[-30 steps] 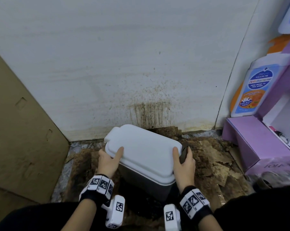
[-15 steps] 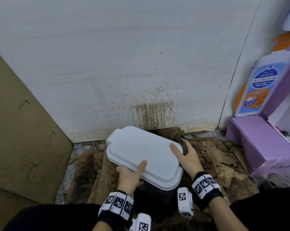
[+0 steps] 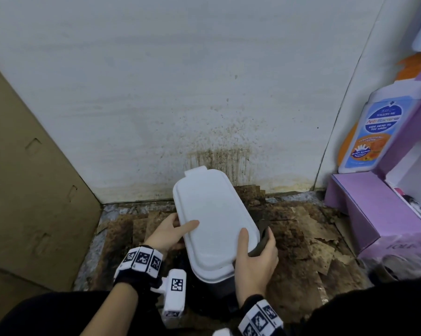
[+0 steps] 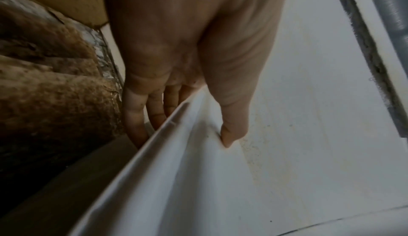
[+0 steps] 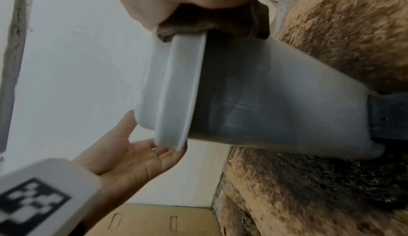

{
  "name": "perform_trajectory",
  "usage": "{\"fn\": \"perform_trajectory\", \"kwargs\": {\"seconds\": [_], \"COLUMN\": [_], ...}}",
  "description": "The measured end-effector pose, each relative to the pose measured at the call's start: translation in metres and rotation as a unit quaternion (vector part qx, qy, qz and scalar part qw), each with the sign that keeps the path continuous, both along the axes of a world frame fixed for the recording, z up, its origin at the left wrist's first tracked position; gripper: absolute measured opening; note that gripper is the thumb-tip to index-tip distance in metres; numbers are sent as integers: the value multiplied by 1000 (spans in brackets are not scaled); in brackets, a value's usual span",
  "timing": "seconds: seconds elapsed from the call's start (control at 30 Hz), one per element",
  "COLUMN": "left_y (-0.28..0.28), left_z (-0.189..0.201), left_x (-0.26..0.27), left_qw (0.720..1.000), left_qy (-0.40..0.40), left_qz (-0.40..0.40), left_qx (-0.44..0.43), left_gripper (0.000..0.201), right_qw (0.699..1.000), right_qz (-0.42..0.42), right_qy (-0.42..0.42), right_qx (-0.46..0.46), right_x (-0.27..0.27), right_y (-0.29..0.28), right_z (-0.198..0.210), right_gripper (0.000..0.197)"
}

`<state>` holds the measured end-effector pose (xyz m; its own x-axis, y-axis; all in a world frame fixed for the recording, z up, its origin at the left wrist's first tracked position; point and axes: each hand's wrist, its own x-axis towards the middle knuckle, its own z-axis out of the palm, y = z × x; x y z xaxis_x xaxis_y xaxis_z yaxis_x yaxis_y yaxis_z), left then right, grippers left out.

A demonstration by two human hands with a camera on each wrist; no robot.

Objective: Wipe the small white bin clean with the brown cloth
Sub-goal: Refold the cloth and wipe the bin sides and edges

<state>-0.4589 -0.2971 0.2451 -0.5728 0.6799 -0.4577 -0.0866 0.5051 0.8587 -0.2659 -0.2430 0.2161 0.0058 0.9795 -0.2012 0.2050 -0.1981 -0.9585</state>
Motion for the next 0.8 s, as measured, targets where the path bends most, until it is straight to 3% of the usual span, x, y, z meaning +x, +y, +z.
{"fn": "perform_trajectory", "kwargs": {"seconds": [0.23,0.4,0.6,0.8], "left_y": [7,1,-14,-13], "left_z": [-11,-24,-43,-45], "left_x": [13,32,72,72], "left_qw": [1000,998,996,995], "left_qy": [2,27,44,67], "left_qz": [6,56,73,60], "left_qx": [15,25,17,50], "left_gripper": [52,55,78,82], "right_qw": [1000,992,949,952], "right_qz": [0,112,299,299], "right_qy": [13,20,16,13], "right_qx": [-8,-51,-105,-57], "right_x": [9,17,16,13], "right_y": [12,48,99,91], "right_z": [-11,-2,9,1], "right_gripper": [57,53,85,82]}}
